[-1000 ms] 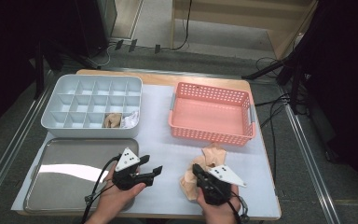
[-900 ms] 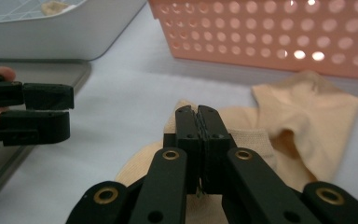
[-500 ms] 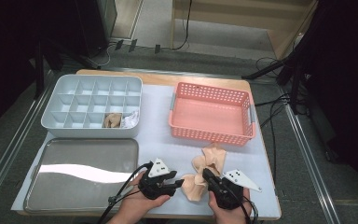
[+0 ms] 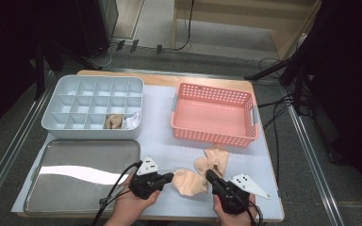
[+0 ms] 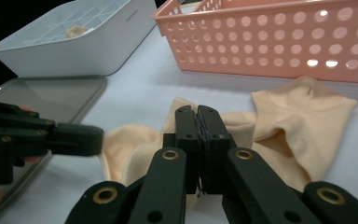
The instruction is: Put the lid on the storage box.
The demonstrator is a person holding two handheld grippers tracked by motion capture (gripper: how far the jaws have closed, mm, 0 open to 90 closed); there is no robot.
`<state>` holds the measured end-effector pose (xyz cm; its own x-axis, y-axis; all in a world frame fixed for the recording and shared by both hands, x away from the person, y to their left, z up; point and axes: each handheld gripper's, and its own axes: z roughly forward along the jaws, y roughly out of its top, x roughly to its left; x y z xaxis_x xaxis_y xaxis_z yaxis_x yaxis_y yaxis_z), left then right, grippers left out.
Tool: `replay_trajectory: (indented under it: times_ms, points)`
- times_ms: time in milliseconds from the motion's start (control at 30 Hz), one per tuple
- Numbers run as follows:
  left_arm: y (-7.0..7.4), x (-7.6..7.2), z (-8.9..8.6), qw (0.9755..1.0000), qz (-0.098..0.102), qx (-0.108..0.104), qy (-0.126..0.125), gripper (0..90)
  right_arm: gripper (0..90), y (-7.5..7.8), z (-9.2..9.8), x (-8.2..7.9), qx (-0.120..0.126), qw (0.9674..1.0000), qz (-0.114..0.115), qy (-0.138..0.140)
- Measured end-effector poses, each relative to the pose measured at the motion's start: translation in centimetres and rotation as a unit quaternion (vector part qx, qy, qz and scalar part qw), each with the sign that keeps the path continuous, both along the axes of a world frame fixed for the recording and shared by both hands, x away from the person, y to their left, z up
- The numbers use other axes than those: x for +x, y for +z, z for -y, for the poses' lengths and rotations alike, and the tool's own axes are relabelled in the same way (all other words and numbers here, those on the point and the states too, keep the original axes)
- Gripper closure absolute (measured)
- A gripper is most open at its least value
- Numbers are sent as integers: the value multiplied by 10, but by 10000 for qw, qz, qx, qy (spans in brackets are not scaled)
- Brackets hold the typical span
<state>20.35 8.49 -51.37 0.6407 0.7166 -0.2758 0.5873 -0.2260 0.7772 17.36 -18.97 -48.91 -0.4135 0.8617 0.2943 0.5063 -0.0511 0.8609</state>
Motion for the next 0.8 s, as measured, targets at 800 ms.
replay_trajectory:
  times_ms: [800]
  points:
    - [-10, 5, -20, 9989, -373, 256, 128, 883, 648, -35, 0, -1, -912, 9915, -821, -438]
